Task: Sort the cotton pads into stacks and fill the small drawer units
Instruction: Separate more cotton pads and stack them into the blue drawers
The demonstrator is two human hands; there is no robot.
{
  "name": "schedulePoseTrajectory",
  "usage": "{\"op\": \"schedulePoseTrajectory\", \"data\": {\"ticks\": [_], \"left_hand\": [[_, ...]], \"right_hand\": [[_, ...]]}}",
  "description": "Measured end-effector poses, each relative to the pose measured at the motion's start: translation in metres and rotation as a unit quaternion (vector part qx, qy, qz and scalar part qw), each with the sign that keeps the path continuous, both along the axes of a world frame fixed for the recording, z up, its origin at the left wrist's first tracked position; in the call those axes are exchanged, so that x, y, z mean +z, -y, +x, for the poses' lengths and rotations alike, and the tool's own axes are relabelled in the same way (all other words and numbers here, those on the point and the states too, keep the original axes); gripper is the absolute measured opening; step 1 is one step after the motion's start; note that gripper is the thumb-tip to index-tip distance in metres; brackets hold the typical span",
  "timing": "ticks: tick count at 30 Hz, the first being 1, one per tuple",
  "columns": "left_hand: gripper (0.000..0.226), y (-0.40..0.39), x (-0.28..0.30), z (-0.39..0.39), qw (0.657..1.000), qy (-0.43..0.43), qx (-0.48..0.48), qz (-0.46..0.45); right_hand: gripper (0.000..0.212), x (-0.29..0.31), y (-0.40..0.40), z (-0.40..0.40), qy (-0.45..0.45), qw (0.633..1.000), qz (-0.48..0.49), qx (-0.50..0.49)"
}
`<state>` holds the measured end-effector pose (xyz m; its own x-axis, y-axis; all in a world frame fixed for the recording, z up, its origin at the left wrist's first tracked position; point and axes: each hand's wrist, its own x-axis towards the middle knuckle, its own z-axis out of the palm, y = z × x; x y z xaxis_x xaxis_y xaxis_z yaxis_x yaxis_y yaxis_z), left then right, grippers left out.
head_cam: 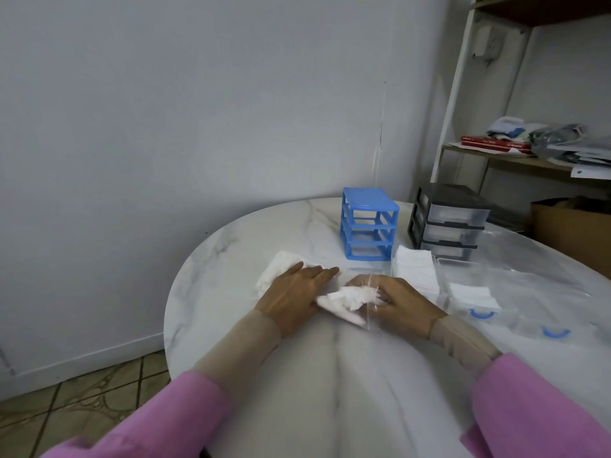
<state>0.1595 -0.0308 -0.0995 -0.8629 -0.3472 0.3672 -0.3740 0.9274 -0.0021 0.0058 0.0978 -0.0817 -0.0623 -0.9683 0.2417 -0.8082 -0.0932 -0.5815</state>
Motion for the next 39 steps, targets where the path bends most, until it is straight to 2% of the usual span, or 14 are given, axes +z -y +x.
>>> {"op": "schedulePoseTrajectory", "data": {"ticks": [3,9,14,19,23,29,33,36,39], "left_hand": [[0.054,0.003,0.002,-0.001,1.000,0.019,0.001,-0.022],[0.050,0.012,0.005,-0.003,0.999,0.035,-0.003,-0.014],[0.050,0.008,0.009,-0.003,0.999,0.039,-0.010,-0.007],[0.050,0.007,0.011,-0.002,0.997,0.067,-0.020,-0.019],[0.049,0.011,0.011,0.000,0.997,0.077,-0.027,0.001],[0.064,0.012,0.014,0.001,0.995,0.096,0.037,0.014],[0.083,-0.008,0.013,-0.005,0.996,0.079,0.035,-0.012],[0.091,-0.024,0.015,-0.011,0.996,0.088,-0.001,-0.001],[0.093,-0.035,0.017,-0.017,0.994,0.104,-0.026,0.018]], "right_hand": [[0.037,0.001,-0.005,-0.003,0.010,1.000,0.005,-0.006],[0.063,0.000,-0.011,-0.003,-0.017,0.999,0.036,0.025],[0.057,0.006,-0.005,0.006,-0.135,0.983,0.118,0.049],[0.029,-0.006,0.001,0.000,-0.142,0.984,0.102,0.005],[0.045,-0.005,-0.009,-0.002,-0.165,0.985,0.049,-0.008],[0.016,0.002,-0.037,-0.026,-0.104,0.993,-0.018,-0.061],[0.030,0.004,-0.052,-0.029,-0.101,0.991,-0.018,-0.084],[0.015,0.002,-0.061,-0.033,-0.057,0.994,-0.005,-0.089],[0.039,-0.002,-0.070,-0.038,0.002,0.996,0.017,-0.085]]}}
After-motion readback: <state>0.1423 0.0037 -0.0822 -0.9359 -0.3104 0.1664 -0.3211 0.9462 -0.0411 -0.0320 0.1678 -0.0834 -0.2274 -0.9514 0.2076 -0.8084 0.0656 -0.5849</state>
